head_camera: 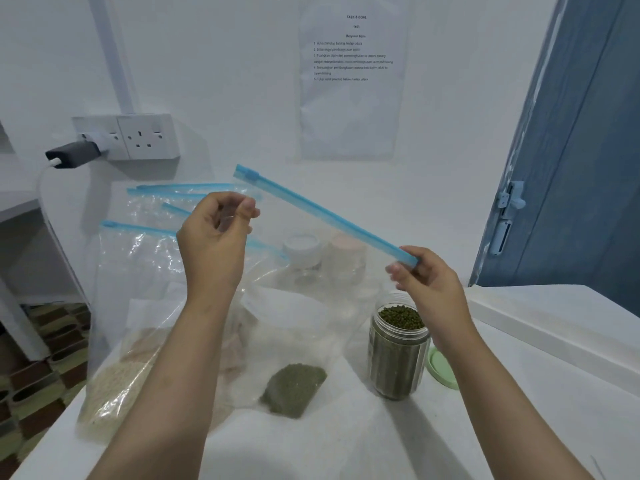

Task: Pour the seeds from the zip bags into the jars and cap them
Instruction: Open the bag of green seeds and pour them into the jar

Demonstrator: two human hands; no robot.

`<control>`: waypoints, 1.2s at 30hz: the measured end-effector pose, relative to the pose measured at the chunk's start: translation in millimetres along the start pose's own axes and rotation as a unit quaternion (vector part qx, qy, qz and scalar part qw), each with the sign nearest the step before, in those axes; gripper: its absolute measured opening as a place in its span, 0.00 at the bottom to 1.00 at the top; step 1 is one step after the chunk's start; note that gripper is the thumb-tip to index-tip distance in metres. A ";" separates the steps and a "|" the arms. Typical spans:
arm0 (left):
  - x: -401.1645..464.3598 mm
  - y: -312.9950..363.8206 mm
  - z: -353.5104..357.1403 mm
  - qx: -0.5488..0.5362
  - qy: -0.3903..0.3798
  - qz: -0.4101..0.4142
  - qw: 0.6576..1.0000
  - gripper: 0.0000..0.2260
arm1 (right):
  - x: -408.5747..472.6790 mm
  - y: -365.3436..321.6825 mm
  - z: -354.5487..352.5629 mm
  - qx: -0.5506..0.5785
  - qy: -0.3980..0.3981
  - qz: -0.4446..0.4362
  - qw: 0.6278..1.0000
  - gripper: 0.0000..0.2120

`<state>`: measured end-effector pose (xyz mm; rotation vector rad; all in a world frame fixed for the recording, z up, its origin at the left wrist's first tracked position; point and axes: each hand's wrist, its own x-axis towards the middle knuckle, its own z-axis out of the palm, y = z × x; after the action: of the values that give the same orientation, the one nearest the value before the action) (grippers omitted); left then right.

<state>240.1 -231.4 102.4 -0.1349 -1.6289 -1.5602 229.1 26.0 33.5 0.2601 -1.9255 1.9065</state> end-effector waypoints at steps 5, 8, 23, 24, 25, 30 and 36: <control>-3.3 8.9 -30.9 -0.028 0.043 0.021 0.998 0.05 | -2.9 -24.7 26.7 0.125 0.044 -0.034 0.991 0.08; -3.2 18.6 -53.9 -0.042 0.088 0.042 0.994 0.03 | -1.1 -45.4 56.3 0.175 0.059 -0.050 0.981 0.05; 25.9 -54.9 -152.1 0.119 0.178 -0.117 0.970 0.09 | 47.9 -17.4 200.0 0.040 -0.033 -0.015 0.999 0.06; 26.8 -67.9 -156.1 0.139 0.177 -0.135 0.965 0.09 | 49.5 -5.9 207.6 0.031 -0.035 0.003 0.999 0.04; 27.6 -78.0 -158.6 0.152 0.176 -0.150 0.961 0.08 | 51.1 4.4 214.4 0.022 -0.036 0.019 0.999 0.03; 34.2 -111.3 -164.3 0.144 0.175 -0.231 0.946 0.11 | 50.2 39.7 233.4 -0.005 -0.053 0.094 0.994 0.07; 27.6 -109.3 -165.4 0.286 0.101 -0.202 0.931 0.25 | 39.0 56.0 231.3 -0.055 -0.054 0.123 0.989 0.14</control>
<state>237.7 -409.9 11.9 0.6902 -1.9494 -1.2598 133.9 -193.8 4.7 0.0967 -2.2156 1.9627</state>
